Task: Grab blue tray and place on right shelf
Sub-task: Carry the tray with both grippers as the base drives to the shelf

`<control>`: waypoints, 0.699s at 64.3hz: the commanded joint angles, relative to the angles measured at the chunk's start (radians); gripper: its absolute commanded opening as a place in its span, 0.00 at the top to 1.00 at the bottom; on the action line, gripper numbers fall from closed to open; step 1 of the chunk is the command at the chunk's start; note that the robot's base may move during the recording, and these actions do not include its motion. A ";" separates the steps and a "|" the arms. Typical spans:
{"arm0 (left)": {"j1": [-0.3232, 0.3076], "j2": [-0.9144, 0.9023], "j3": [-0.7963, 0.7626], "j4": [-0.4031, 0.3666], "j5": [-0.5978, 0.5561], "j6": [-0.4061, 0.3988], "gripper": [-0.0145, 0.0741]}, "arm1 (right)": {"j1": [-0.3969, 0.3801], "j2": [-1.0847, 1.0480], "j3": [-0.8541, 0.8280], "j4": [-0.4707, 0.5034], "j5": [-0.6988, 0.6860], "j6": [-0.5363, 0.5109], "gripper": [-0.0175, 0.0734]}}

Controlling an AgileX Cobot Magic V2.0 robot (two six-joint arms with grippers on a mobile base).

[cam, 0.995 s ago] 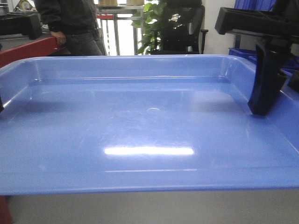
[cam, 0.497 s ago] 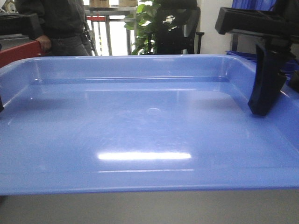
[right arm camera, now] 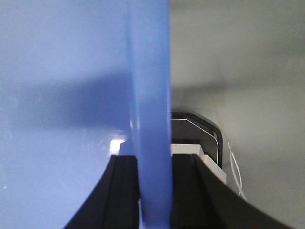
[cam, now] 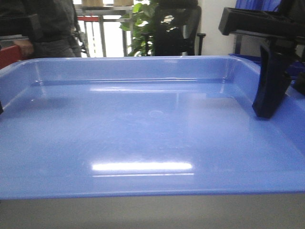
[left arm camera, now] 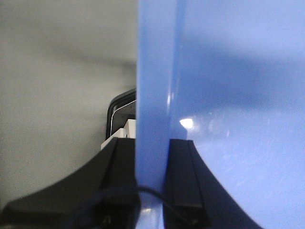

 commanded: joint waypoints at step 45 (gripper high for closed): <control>0.005 -0.027 -0.026 0.062 0.025 -0.030 0.89 | -0.002 -0.033 -0.031 -0.018 -0.007 0.005 0.63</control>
